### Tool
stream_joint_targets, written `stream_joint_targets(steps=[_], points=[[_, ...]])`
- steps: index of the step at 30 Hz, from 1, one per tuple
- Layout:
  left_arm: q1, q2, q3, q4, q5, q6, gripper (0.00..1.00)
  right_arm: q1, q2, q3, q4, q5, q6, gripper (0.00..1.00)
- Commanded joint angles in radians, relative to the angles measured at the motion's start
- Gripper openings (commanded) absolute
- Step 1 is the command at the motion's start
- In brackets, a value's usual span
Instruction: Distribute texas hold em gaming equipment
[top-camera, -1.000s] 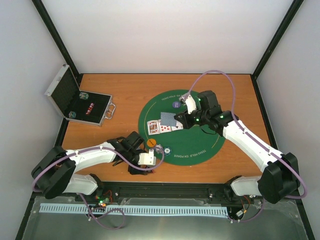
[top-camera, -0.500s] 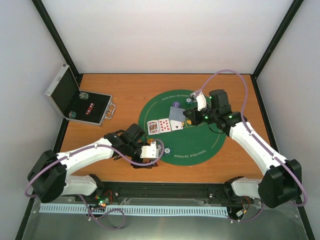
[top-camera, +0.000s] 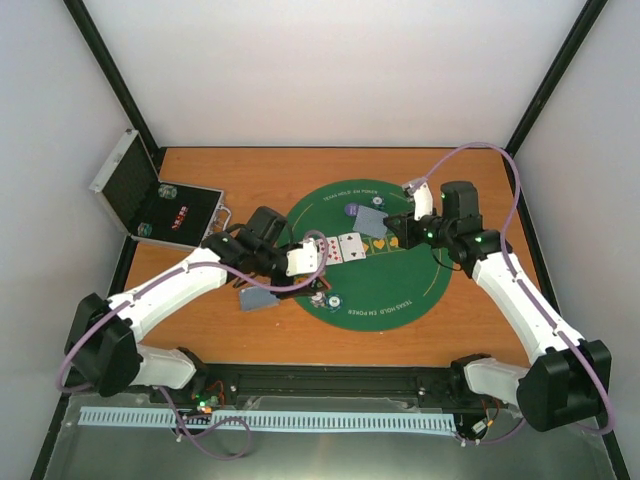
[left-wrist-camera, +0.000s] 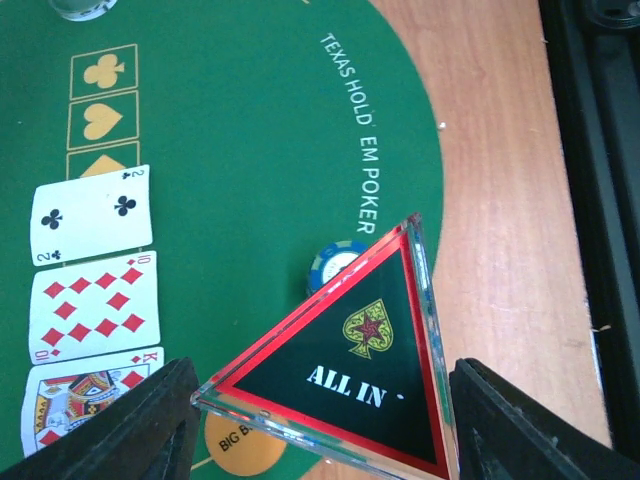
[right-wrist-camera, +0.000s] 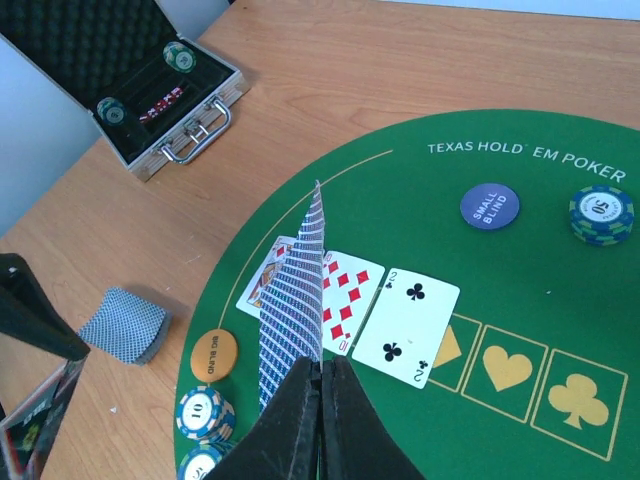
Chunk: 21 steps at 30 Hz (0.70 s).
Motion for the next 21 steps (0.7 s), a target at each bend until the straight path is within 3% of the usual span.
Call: stream_joint_targets(steps=[1, 12, 21], points=[[0.029, 0.062, 0.075, 0.010, -0.008, 0.023, 0.48, -0.013, -0.029, -0.015, 0.011, -0.024, 0.004, 0.03], [0.160, 0.361, 0.328, 0.095, -0.033, -0.016, 0.45, -0.093, -0.061, -0.040, 0.006, -0.023, -0.004, 0.03], [0.208, 0.748, 0.666, 0.172, -0.224, -0.102, 0.44, -0.117, -0.068, -0.056, -0.002, -0.012, -0.009, 0.03]])
